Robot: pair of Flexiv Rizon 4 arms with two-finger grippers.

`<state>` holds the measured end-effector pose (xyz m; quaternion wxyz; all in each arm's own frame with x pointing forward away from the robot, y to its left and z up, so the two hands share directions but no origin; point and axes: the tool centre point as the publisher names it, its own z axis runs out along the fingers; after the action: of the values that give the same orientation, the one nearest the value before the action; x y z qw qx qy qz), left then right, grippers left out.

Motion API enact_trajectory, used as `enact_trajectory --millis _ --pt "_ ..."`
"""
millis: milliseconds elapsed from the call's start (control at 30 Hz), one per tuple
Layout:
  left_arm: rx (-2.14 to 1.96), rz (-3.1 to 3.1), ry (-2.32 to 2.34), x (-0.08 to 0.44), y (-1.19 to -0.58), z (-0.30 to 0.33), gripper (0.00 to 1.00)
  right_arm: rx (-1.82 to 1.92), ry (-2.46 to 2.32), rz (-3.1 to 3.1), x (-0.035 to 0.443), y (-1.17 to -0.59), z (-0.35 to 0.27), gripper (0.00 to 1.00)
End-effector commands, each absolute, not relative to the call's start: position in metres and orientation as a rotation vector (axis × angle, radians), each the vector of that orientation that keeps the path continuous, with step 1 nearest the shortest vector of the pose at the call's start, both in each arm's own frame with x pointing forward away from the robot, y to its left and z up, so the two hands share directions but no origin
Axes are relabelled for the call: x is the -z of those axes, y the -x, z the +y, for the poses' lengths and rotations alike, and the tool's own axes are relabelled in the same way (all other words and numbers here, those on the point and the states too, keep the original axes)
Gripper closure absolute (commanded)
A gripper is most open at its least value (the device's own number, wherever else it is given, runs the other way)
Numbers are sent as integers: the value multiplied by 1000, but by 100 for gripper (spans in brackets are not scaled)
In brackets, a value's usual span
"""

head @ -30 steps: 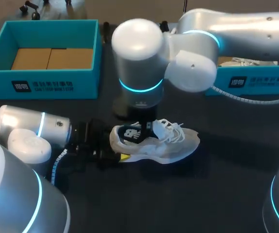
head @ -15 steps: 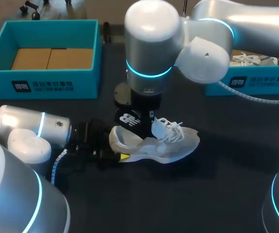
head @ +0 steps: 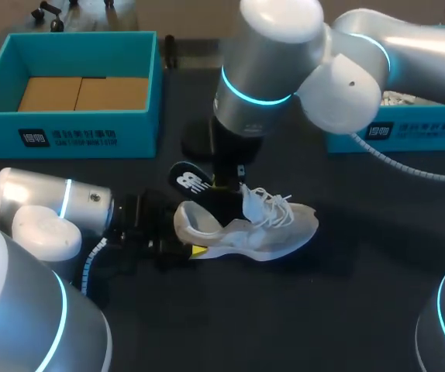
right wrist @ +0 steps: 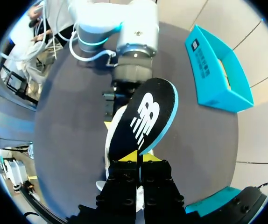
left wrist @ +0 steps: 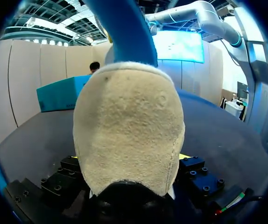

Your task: Take the shoe out of the shoebox, open the shoe tongue, remove and reinsert the insole, then place the shoe into the shoebox

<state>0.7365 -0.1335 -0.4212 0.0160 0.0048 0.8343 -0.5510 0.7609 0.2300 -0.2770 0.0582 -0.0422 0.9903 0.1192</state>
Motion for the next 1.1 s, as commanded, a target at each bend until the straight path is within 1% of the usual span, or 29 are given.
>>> enact_trajectory --millis 33,433,467,500,533,567,700,800,867,900,933,967,1100 --pt "1707 2598 -15 421 -736 -134 100 -418 155 3012 280 -772 237 100" --pt "1707 2598 -15 421 -736 -134 100 -571 221 3012 284 -782 257 100" --pt "1707 2598 -15 421 -736 -134 100 -578 218 3012 285 -783 258 98" --pt "1707 2598 -15 421 -736 -134 100 -590 217 3015 287 -783 259 84" --pt "1707 2598 -15 421 -736 -134 100 -597 215 3015 287 -783 260 78" --pt "1707 2598 -15 421 -736 -134 100 -601 215 3016 288 -783 261 75" --pt "1707 2598 -15 421 -736 -134 100 -617 206 3016 287 -782 261 57" --pt "1707 2598 -15 421 -736 -134 100 -637 188 3019 285 -779 260 48" --pt "1707 2598 -15 421 -736 -134 100 -664 165 3021 283 -777 260 26" --pt "1707 2598 -15 421 -736 -134 100 -667 159 3024 283 -776 259 13" --pt "1707 2598 -15 421 -736 -134 100 -691 134 3020 283 -775 259 5" --pt "1707 2598 -15 421 -736 -134 100 -705 112 3019 282 -774 259 0" --pt "1707 2598 -15 421 -736 -134 100 -745 -34 2992 279 -773 254 0"
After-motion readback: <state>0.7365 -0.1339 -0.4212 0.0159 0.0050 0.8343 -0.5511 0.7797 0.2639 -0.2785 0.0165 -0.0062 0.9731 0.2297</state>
